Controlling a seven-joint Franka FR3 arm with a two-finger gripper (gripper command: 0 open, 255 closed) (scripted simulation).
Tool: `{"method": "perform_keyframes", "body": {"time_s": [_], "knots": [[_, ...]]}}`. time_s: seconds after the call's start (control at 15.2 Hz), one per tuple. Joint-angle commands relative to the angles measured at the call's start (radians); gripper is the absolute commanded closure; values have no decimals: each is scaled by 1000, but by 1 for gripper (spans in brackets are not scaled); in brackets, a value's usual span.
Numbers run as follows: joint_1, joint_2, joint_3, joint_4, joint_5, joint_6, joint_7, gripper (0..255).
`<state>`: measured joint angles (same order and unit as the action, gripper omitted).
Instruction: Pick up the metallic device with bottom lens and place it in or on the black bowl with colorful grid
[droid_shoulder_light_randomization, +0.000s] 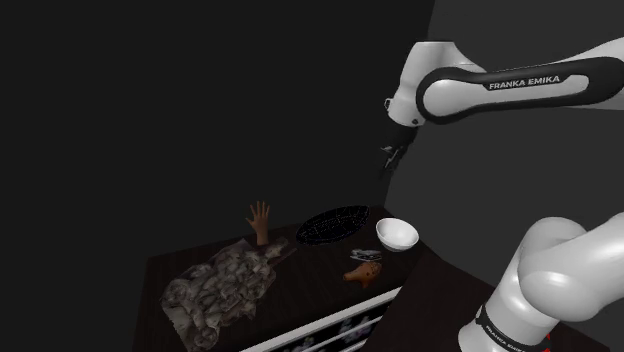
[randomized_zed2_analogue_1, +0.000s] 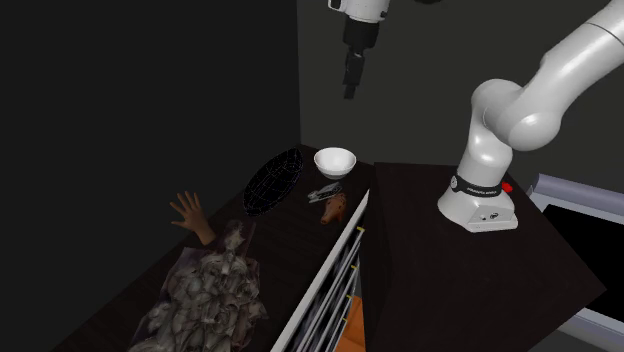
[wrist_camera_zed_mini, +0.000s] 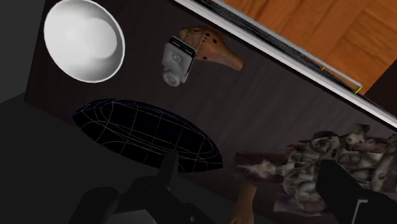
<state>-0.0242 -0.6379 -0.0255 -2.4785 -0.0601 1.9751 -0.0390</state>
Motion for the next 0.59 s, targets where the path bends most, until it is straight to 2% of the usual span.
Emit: {"method": "perform_keyframes", "body": {"time_s": [0.0,0.53], "knots": [[-9,54,-20,-7,-5,54,-17,0],[-31,307,-91,-22,-5,280,-79,0]]}}
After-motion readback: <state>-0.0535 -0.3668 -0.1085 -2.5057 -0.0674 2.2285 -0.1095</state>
